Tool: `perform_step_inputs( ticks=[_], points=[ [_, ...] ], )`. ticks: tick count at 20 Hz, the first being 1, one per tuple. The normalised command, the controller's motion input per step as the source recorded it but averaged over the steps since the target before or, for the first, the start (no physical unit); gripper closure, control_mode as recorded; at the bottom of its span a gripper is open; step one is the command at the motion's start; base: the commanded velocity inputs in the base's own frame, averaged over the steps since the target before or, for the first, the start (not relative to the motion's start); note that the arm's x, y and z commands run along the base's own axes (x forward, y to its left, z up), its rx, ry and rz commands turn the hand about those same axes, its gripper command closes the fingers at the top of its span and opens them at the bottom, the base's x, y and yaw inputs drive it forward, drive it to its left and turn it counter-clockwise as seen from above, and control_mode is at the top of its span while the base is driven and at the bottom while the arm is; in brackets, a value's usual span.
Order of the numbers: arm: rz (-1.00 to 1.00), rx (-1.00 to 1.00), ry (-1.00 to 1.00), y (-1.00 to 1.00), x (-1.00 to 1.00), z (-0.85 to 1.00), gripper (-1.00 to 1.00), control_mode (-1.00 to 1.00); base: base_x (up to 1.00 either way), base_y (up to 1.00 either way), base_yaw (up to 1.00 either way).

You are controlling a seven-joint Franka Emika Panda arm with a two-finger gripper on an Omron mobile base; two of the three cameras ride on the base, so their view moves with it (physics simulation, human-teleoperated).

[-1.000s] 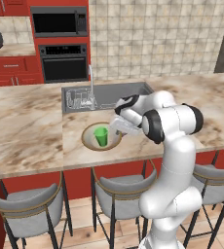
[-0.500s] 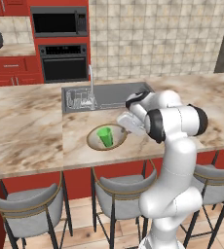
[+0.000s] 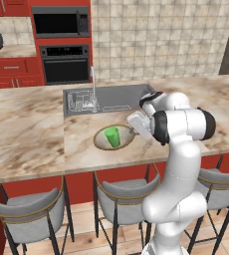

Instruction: Place the cup inside the bowl on the dining table and move the bowl to any counter.

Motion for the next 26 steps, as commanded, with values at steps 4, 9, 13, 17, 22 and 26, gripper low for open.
perform_step_inputs(
  ticks=[4, 9, 13, 17, 22, 26],
  points=[
    [-0.06, 0.19, 0.00, -0.20, 0.00, 0.15, 1.00, -1.00, 0.00, 0.00, 0.00],
    [-0.06, 0.19, 0.00, -0.09, 0.00, 0.12, 1.00, -1.00, 0.00, 0.00, 0.00],
    [-0.02, 0.15, 0.00, -0.13, -0.13, 0.23, 1.00, -1.00, 0.00, 0.00, 0.00],
    [0.00, 0.07, 0.04, -0.32, -0.43, 0.31, 1.00, -1.00, 0.00, 0.00, 0.00],
    [0.00, 0.04, 0.09, -0.30, -0.63, 0.44, 1.00, -1.00, 0.00, 0.00, 0.00],
    [0.00, 0.03, 0.07, -0.27, -0.65, 0.46, 1.00, -1.00, 0.00, 0.00, 0.00]
  ],
)
